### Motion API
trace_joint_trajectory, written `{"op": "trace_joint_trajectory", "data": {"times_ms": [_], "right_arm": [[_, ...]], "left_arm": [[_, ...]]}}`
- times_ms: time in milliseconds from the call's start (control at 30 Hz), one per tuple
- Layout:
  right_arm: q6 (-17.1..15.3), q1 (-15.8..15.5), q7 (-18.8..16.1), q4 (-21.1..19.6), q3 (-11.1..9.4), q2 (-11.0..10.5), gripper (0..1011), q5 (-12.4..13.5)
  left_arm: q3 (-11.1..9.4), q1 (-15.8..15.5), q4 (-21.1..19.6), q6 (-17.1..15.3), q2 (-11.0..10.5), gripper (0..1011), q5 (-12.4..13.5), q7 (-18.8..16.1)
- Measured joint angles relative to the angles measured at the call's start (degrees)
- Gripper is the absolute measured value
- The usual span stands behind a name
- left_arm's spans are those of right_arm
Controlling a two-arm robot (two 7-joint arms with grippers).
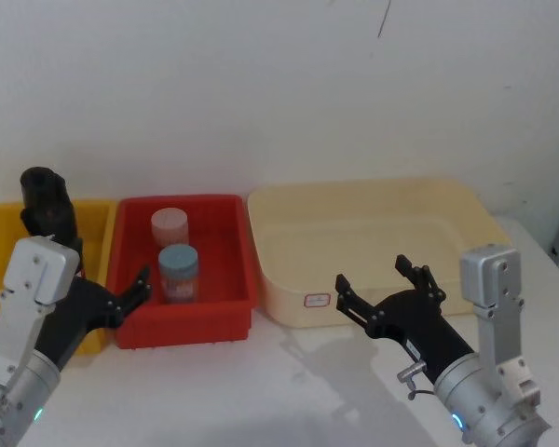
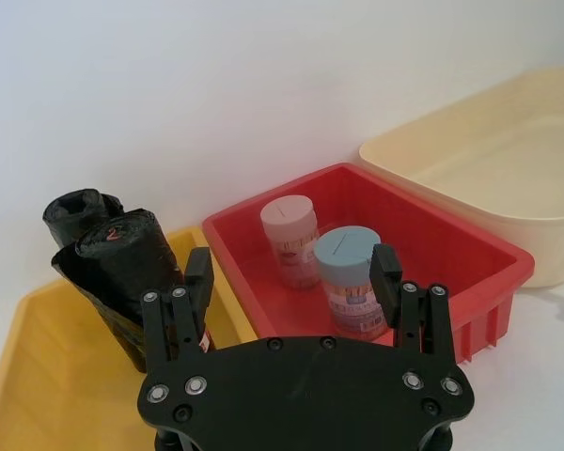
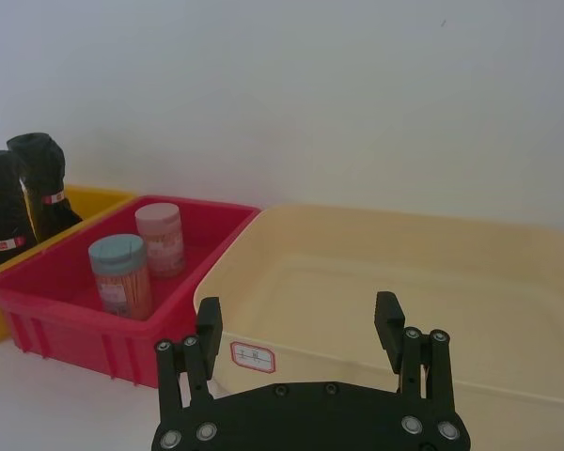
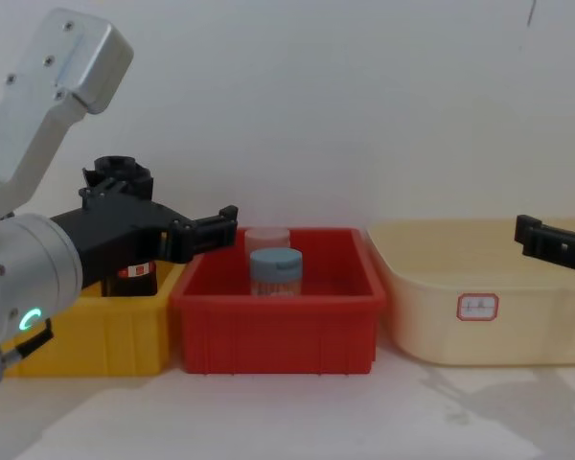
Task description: Pick up the garbage bag with the one hand and transfer it to the other hand.
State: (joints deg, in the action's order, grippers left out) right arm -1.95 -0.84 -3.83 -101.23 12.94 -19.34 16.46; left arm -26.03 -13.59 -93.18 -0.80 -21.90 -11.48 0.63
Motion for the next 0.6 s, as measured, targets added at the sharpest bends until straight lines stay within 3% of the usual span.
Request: {"op": "trace_joint_trajectory", "data": {"times_ms": [600], "right_arm": [[0.0,0.0,0.0,0.0,0.0,0.0,1000,0.0]], "left_arm": [[0.0,0.0,0.0,0.0,0.0,1001,0.0,0.0]]}}
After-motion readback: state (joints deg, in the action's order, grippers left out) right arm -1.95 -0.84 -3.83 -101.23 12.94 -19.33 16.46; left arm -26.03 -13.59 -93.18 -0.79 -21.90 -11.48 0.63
